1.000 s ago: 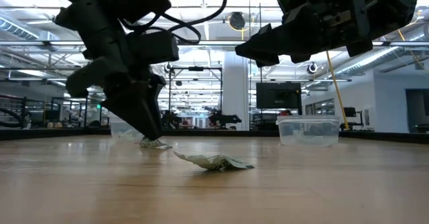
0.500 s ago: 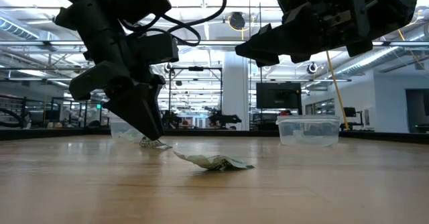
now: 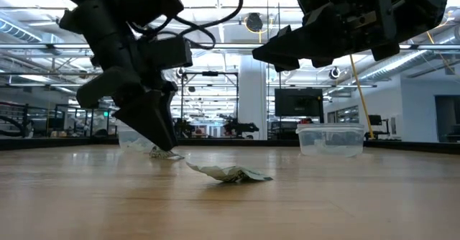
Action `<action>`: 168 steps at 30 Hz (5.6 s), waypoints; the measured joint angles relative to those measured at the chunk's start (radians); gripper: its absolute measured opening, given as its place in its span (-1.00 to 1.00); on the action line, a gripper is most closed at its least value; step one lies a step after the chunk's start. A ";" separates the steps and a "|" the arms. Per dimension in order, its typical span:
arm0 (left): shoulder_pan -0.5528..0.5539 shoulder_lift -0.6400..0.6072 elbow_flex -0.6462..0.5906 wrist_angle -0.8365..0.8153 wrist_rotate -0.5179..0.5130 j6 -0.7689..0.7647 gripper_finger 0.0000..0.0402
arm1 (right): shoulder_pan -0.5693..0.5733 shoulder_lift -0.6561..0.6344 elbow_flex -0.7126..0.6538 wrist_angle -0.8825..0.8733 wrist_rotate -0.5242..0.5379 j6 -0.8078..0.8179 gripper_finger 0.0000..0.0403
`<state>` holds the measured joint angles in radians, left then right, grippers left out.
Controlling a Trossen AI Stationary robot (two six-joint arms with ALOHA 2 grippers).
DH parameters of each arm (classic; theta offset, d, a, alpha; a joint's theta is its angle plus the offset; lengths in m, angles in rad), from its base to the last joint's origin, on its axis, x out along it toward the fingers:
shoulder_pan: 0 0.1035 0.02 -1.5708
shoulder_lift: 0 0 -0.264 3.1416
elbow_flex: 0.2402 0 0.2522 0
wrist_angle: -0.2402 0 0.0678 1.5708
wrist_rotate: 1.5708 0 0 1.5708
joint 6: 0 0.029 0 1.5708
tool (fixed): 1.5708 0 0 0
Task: Pick and place Stevia / Truvia into bins
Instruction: Put the green stevia packet into the left transparent container, then put the white stevia packet into the right transparent container
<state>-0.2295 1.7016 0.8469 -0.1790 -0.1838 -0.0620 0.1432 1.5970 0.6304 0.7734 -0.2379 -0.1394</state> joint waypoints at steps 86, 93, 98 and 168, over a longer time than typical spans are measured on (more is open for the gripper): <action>0.151 -0.367 -0.069 -0.103 -0.248 0.008 -0.90 | 0.045 0.001 0.045 -0.023 0.007 0.043 -0.28; 0.092 -0.367 0.003 -0.102 -0.244 0.106 -0.65 | 0.116 0.039 0.194 -0.229 0.060 -0.005 -0.17; 0.069 -0.367 0.008 -0.109 -0.266 0.098 -0.38 | 0.145 0.124 0.239 -0.226 0.053 -0.004 -0.04; 0.045 -0.367 0.008 -0.167 -0.262 0.083 -0.23 | 0.069 0.395 0.390 -0.390 -0.019 -0.031 -0.93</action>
<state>-0.1841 1.3349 0.8551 -0.3455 -0.4454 0.0212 0.2123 1.9921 1.0203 0.3831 -0.2570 -0.1707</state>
